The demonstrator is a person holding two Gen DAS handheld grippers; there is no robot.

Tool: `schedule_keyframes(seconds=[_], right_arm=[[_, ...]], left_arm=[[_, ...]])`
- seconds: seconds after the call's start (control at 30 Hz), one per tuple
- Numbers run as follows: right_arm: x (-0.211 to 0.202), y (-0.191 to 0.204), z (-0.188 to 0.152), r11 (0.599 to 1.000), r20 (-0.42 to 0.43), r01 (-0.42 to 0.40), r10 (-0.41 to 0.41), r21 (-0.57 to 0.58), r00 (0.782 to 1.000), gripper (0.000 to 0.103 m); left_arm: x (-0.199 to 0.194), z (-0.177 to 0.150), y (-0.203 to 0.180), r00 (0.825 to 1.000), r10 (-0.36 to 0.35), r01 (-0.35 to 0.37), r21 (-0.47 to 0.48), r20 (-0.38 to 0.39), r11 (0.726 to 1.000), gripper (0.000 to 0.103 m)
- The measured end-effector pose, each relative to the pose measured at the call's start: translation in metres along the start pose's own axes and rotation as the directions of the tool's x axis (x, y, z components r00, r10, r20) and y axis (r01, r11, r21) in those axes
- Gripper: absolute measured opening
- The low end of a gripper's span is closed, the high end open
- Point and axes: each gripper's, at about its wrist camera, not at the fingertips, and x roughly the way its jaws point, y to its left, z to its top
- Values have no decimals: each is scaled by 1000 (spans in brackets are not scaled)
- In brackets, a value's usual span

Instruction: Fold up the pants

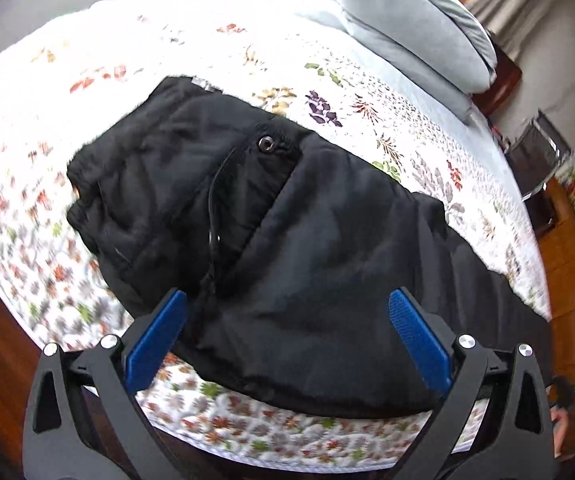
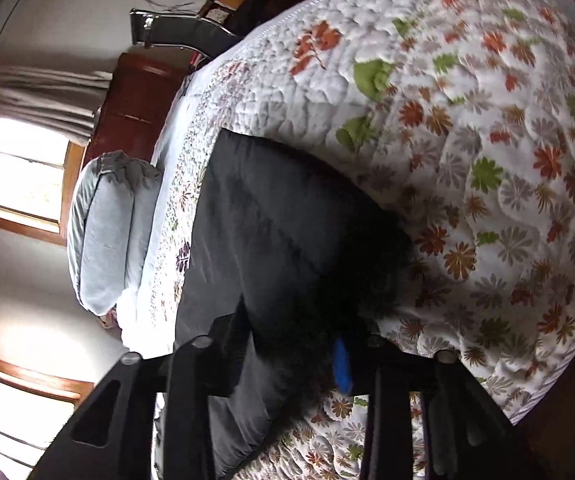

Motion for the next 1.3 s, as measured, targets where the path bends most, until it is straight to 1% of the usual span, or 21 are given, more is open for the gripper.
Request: schedule_keyframes(seconds=[0.07, 0.13, 0.23, 0.33, 0.43, 0.53, 0.57, 0.63, 0.67, 0.7, 0.77, 0.83, 0.9, 1.0, 1.13, 1.17, 1.23, 1.3], right_arm=[[-4, 7, -1, 1000, 13, 5, -5, -26, 1000, 28], [-8, 15, -1, 998, 25, 17, -15, -56, 1000, 23], [-14, 39, -8, 990, 61, 42, -34, -137, 998, 17], [-22, 68, -16, 972, 98, 64, -42, -226, 994, 13], [-33, 107, -29, 943, 138, 58, -13, -329, 990, 13], [-40, 153, -49, 887, 174, 83, -2, -455, 985, 13], [-41, 167, -57, 861, 181, 93, -1, -500, 983, 13], [-42, 194, -76, 799, 194, 117, 0, -590, 981, 13], [-42, 210, -89, 758, 198, 127, 2, -639, 980, 13], [-41, 221, -100, 726, 197, 129, 9, -675, 980, 13], [-38, 240, -122, 675, 188, 123, 23, -727, 982, 13], [-34, 257, -139, 647, 163, 98, 42, -756, 986, 13], [-31, 266, -154, 628, 132, 69, 54, -775, 990, 13], [-22, 282, -182, 577, 102, 51, 55, -815, 993, 13], [-4, 301, -220, 494, 66, 42, 31, -869, 997, 13], [1, 303, -226, 481, 55, 36, 25, -876, 998, 13], [12, 307, -244, 436, 32, 27, 4, -900, 999, 13], [23, 307, -259, 401, 13, 19, -20, -916, 1000, 13]], left_arm=[[-1, 0, -1, 1000, 22, -22, 34, 8, 999, 100], [2, -1, 0, 999, 48, -48, 48, 3, 998, 100], [8, -2, 5, 998, 54, -53, 43, -16, 998, 100], [13, -3, 10, 999, 48, -47, 27, -24, 999, 100], [14, -5, 13, 999, 43, -43, 29, -25, 999, 100], [16, -5, 12, 999, 38, -38, 30, -24, 999, 100], [16, -5, 12, 999, 37, -37, 31, -23, 999, 100], [16, -6, 14, 999, 36, -36, 32, -23, 999, 100], [16, -6, 13, 999, 36, -35, 32, -23, 999, 100], [16, -7, 13, 999, 36, -35, 33, -23, 999, 100], [16, -7, 13, 999, 36, -35, 36, -24, 999, 100], [16, -7, 13, 999, 34, -33, 36, -25, 999, 100], [16, -8, 13, 999, 30, -29, 32, -24, 999, 100], [16, -8, 14, 999, 25, -25, 27, -23, 999, 100], [15, -9, 15, 1000, 19, -18, 18, -21, 1000, 100], [15, -9, 15, 1000, 17, -16, 17, -21, 1000, 100], [15, -9, 15, 1000, 13, -13, 16, -22, 1000, 100], [15, -9, 16, 1000, 8, -7, 15, -23, 1000, 100]])
